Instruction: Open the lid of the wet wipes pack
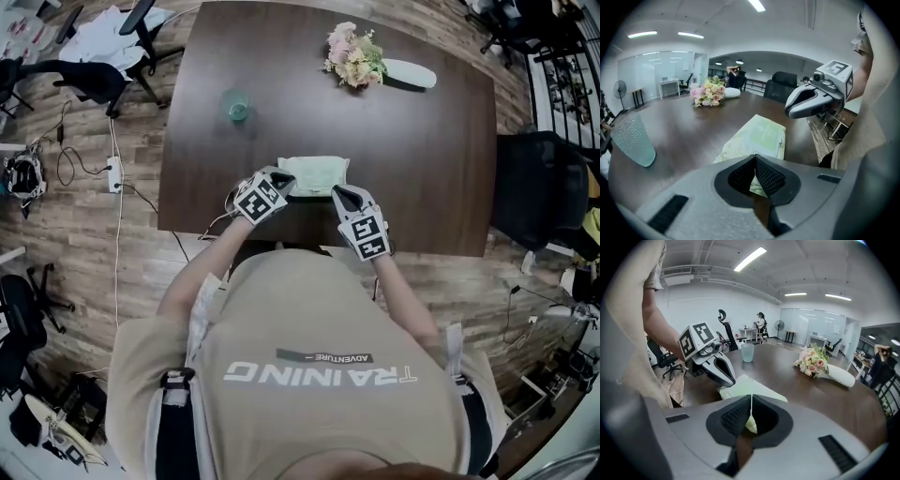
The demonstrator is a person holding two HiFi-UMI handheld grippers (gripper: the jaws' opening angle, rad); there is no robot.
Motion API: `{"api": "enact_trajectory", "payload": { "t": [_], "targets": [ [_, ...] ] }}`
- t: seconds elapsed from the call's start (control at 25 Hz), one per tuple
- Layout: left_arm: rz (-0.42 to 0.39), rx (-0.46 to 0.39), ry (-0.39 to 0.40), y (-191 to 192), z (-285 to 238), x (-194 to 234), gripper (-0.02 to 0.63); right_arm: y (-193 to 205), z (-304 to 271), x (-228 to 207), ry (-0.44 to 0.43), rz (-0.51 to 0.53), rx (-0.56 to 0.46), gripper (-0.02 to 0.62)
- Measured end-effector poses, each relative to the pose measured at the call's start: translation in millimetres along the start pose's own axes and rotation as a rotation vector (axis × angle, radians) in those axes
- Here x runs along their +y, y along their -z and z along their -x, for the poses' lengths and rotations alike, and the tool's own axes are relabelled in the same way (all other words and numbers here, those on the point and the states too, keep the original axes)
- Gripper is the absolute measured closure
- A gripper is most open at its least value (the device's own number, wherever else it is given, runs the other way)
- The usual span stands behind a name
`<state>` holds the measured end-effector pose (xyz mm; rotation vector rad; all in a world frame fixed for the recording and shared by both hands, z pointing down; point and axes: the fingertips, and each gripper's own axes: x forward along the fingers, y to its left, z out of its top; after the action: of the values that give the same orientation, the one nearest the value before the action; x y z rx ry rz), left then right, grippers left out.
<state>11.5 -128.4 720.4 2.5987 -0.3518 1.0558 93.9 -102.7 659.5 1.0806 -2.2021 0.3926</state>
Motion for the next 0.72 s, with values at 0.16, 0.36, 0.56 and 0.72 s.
{"api": "enact_trajectory", "payload": {
  "t": [0.16, 0.36, 0.56, 0.72],
  "targets": [
    [-0.029, 0.054, 0.028, 2, -2, -3, 0.597, 7, 0, 9, -0.010, 0.000, 0.012, 0.580],
    [-0.023, 0.041, 0.013, 3, -3, -1, 0.597, 4, -5, 15, -0.020, 0.011, 0.015, 0.580],
    [-0.008, 0.035, 0.014, 2, -2, -1, 0.597, 1, -9, 19, -0.023, 0.085, 0.043, 0.580],
    [-0.007, 0.040, 0.017, 2, -5, -2, 0.597, 5, -12, 21, -0.030, 0.194, 0.098, 0.580]
  ]
}}
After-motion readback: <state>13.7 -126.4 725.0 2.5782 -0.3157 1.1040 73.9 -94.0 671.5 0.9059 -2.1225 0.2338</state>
